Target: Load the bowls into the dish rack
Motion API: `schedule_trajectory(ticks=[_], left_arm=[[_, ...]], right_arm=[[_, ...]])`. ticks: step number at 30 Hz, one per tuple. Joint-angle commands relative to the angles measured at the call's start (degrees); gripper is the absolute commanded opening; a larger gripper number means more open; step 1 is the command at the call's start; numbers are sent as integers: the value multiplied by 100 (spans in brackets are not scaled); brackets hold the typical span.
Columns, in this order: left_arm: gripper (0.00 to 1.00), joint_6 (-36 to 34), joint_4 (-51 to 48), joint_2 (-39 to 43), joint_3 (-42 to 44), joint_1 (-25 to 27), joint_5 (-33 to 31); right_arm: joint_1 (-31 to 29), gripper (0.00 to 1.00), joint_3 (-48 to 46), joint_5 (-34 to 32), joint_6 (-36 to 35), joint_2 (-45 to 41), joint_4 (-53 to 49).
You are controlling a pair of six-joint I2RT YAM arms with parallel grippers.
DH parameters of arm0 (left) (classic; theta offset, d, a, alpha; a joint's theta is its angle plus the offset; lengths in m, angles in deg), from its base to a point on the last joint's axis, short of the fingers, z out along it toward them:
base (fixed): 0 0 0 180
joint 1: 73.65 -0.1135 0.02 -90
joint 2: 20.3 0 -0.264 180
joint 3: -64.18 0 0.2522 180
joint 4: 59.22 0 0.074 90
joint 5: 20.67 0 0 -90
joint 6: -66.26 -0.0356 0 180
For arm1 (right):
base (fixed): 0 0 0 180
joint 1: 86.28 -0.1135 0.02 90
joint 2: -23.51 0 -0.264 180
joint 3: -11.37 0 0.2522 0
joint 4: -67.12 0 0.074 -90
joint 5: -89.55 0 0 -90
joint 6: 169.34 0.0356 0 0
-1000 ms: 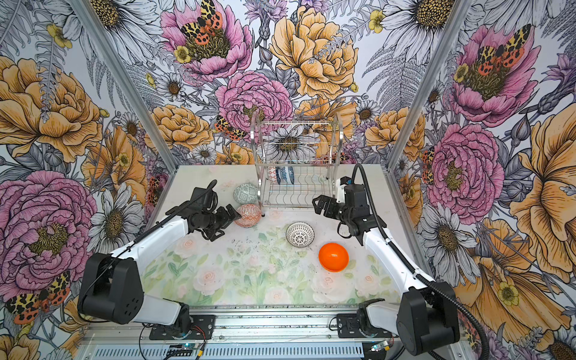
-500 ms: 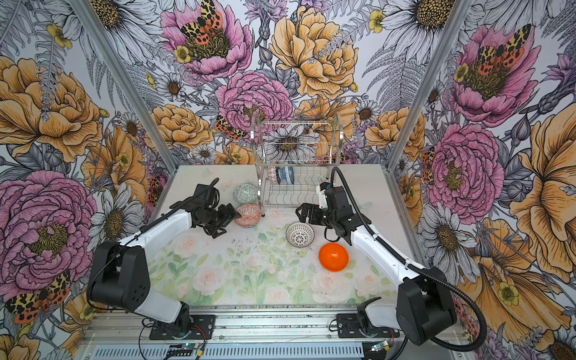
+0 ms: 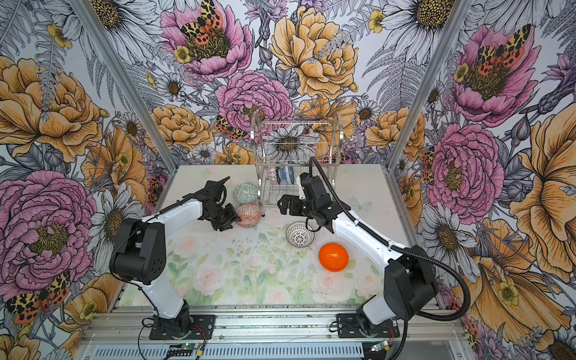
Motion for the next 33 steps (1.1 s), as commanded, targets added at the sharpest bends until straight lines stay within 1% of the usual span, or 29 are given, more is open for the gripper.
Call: schedule_trajectory(ticks=[1,2,7,10,11,12,17,22,29,33], left_arm=[[41,-203,-51,-54,-62,-17,-72],[40,-224,-50,-29,-26,-3,-98],[28,-249,-51,18,100,57,-140],[25,-236,-55,52,111,194,-183],[20,-221,-55,69,112,258,-196],[18,-206,-68,86,101,308,-213],[16,-37,-129,257,138,658,-319],[8,209,-163,456,200,1070,-324],[7,608,-204,507,114,1791,-388],[8,779,-191,384,32,2075,-320]], right_arm=[[-106,99,54,-244,109,-64,-151],[-117,99,13,-249,126,-111,-146],[-136,99,-150,-304,62,-347,-179],[-136,99,-230,-315,57,-425,-171],[-134,100,-247,-298,38,-426,-178],[-135,100,-249,-282,23,-428,-173],[-137,99,-241,-281,-9,-442,-176],[-126,99,-286,-253,-40,-479,-175],[-33,100,-546,-288,20,-745,-174],[-9,99,-662,-279,44,-851,-209]])
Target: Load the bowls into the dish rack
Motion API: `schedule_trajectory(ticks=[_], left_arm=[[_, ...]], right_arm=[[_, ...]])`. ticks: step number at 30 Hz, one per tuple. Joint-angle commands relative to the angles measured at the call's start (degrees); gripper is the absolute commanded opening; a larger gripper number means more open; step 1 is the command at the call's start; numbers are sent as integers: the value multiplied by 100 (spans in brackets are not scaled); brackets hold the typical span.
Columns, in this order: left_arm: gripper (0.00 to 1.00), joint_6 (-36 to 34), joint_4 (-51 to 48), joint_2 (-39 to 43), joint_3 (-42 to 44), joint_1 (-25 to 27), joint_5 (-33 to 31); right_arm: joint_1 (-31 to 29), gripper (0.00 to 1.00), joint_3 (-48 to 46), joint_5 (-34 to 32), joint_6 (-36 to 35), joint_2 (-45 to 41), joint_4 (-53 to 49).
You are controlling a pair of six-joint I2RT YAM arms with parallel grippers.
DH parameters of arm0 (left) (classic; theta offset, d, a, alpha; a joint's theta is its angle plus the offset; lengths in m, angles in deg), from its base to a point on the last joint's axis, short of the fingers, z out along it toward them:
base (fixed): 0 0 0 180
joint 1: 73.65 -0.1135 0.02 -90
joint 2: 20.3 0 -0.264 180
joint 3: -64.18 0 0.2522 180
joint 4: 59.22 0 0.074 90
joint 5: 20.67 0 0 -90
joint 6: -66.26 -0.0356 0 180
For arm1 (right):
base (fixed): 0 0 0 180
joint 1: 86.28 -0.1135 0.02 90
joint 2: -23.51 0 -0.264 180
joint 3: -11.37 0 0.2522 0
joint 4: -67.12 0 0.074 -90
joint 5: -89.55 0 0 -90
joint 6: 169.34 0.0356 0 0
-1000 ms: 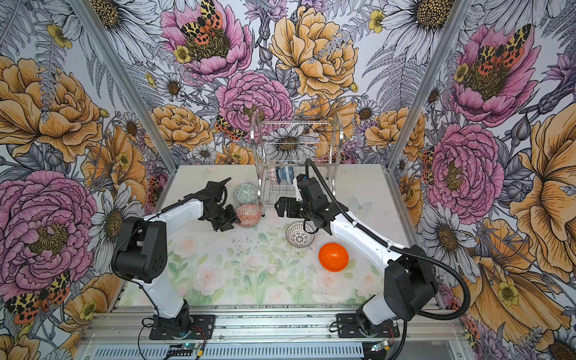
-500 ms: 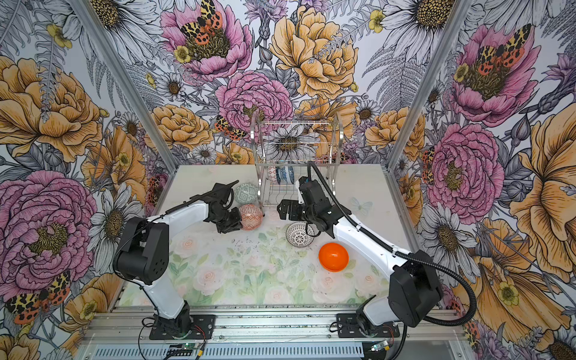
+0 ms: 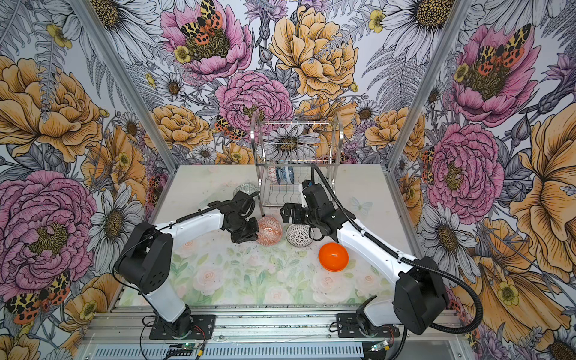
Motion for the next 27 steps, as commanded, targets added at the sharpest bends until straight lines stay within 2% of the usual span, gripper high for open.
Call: schedule_trajectory(ticks=[1,4,13,20,22,24,27], left_arm=[[9,263,90,75,-141,178,-5],[16,277,89,-22,-192,243,-7],[27,193,89,-297,-548,167,50],[38,225,80,192,-455,-95,-12],[51,219,84,474,-381,-231,-38],[57,210,81,783,-287,-409,-25],[72,295,80,1287,-49,-782,76]], right_arm=[[53,99,-78,-99,1,-218,-9],[50,99,-96,-104,-4,-227,-98],[37,99,-77,-212,-3,-206,-315],[-23,99,118,-194,-251,-3,-615],[-52,99,173,-206,-314,55,-678],[-92,99,215,-188,-383,124,-707],[-258,99,368,-208,-526,314,-790]])
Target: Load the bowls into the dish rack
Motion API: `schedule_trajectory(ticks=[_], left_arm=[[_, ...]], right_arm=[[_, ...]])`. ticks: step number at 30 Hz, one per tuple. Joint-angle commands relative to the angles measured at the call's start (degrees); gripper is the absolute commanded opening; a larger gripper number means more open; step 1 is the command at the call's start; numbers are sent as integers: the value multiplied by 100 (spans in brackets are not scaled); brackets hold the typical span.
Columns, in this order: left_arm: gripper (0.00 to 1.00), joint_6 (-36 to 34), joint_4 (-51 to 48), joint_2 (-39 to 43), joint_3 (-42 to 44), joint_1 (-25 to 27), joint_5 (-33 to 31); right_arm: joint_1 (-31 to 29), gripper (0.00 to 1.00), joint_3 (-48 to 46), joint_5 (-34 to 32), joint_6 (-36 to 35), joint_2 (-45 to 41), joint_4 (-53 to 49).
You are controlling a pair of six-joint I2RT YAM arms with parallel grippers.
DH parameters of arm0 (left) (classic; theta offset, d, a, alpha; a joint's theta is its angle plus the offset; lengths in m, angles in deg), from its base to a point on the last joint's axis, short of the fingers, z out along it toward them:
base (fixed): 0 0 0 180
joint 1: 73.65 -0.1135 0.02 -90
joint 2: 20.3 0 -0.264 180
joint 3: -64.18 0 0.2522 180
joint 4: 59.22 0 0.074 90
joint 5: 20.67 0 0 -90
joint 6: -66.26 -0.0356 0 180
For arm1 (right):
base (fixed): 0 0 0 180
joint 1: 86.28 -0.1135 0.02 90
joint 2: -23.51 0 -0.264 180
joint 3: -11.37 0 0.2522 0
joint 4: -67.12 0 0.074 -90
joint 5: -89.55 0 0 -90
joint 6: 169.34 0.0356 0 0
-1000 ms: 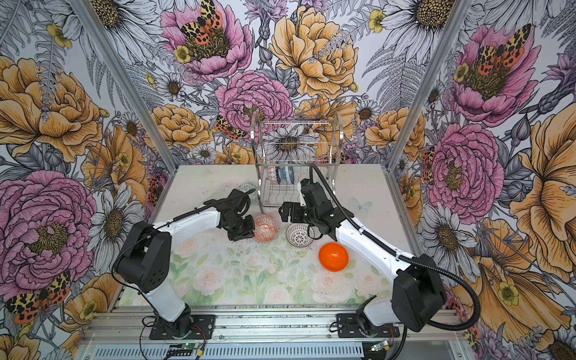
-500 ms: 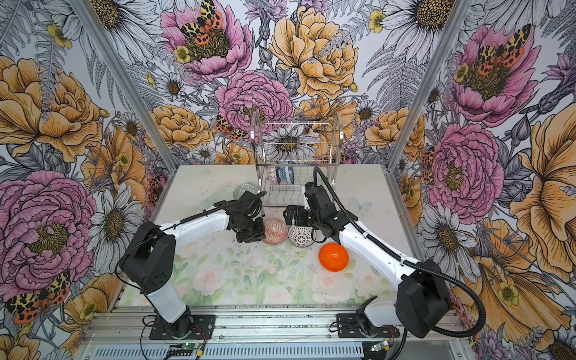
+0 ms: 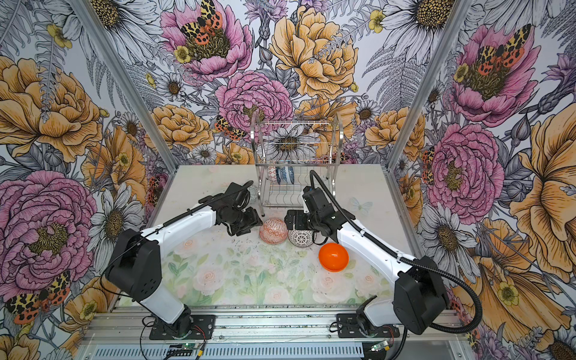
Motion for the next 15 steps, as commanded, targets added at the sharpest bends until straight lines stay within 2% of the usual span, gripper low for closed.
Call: schedule_trajectory(ticks=[1,3,4,8,15], left_arm=[[78,30,39,626,282,-391,69],[94,4,34,928,442,-611,80],[98,8,34,1079,540,-739,98],[99,74,36,1470,900,-1193,383],[99,227,41,2035,1441,-1525,544]], right_arm=[[-214,99,372,-99,-273,243,-131],[-368,98,493,-89,-311,410,-146],[-462,97,555,-92,-322,521,-142],[-857,91,851,-223,-455,947,-159],[-1494,79,1482,-423,-727,1734,-364]])
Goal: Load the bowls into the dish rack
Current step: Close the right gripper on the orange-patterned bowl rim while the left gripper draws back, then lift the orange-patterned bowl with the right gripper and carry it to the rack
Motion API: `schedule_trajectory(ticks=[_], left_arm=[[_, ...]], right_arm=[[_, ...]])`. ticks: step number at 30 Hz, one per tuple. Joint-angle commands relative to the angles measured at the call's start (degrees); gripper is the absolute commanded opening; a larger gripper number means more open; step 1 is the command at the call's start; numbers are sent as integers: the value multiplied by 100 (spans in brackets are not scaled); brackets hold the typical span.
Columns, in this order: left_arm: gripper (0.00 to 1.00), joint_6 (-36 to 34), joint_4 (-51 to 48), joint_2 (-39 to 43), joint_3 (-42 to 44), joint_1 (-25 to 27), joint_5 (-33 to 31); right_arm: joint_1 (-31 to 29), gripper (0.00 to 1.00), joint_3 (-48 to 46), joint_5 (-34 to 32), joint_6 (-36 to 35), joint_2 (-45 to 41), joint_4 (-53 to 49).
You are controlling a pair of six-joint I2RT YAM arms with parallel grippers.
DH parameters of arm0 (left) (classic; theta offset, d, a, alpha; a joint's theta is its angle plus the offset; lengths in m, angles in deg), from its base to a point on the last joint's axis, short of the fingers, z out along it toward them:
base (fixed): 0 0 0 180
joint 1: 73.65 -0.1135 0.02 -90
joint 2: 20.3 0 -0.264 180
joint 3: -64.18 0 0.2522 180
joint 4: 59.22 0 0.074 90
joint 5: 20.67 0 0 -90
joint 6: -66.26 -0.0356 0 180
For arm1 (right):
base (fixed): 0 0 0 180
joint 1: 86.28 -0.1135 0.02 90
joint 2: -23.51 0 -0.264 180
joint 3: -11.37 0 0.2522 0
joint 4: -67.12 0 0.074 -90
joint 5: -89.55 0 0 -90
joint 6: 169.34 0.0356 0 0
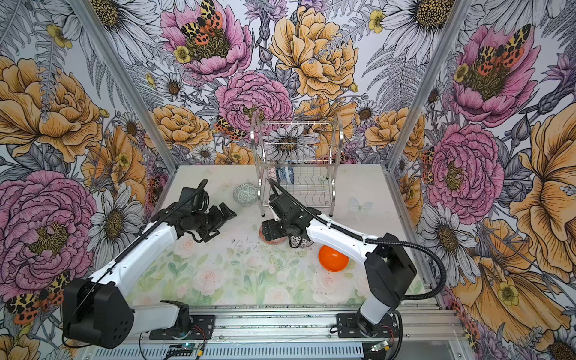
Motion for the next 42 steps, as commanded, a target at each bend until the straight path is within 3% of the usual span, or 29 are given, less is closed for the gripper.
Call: schedule_trajectory(ticks=[1,19,29,37,42], left_arm=[[99,118,43,301,209,-108,216],[99,124,37,834,710,-577,549],[99,108,34,719,647,-595,576],[99,64,42,483,466,-573,556],[99,43,43,292,269,-478,507]], right_arm=[[-222,78,400,-209,-226,335,-168],[-480,49,1581,-888,-477,2014,-890],[-482,19,1809,-902,-579,2190,-989],[-455,1,1888,-138,-580,1750,-968],[-391,0,1847,455,-472,1266,-916]])
